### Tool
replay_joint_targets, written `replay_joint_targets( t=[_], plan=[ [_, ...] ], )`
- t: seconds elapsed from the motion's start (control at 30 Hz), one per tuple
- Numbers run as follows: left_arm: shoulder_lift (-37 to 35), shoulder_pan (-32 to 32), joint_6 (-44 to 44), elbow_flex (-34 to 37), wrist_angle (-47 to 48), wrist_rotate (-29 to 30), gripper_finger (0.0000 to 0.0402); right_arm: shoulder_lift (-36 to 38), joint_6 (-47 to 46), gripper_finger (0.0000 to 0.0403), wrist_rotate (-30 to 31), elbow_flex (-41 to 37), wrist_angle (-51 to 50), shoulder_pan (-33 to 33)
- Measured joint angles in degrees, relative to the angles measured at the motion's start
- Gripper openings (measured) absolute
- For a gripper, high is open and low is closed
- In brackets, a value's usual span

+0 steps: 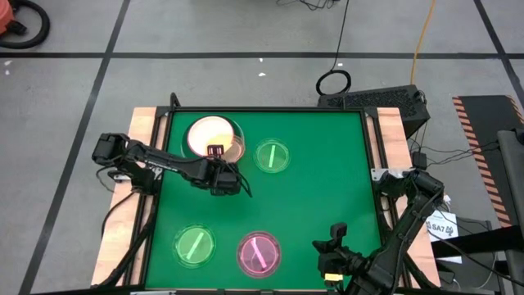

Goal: Stack plastic plates
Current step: Stack the orange transparent plate on the white plate

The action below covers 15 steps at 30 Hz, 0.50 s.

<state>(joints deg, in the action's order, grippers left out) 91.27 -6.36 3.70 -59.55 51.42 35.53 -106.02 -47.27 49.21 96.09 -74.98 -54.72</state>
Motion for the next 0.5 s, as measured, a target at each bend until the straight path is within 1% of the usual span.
replay_joint_targets(
  t=[0.2, 0.27, 0.33, 0.5],
  plan=[
    [-0.8, 1.3, 0.9, 0.0, 1.1, 0.1, 0.0005, 0.0, 0.0, 0.0004, 0.0, 0.0, 0.0, -0.1],
    [-0.6, 1.8, 1.8, 0.0, 2.7, 0.2, 0.0005, 0.0, 0.0, 0.0004, 0.0, 0.0, 0.0, -0.1],
    [-0.7, 3.0, 3.3, 0.0, 4.7, 0.6, 0.0005, 0.0, 0.0, 0.0004, 0.0, 0.0, 0.0, -0.1],
    [-0.7, 6.8, 4.8, 2.7, 4.5, -0.4, 0.0005, 0.0, 0.0, 0.0004, 0.0, 0.0, 0.2, -0.1]
  ],
)
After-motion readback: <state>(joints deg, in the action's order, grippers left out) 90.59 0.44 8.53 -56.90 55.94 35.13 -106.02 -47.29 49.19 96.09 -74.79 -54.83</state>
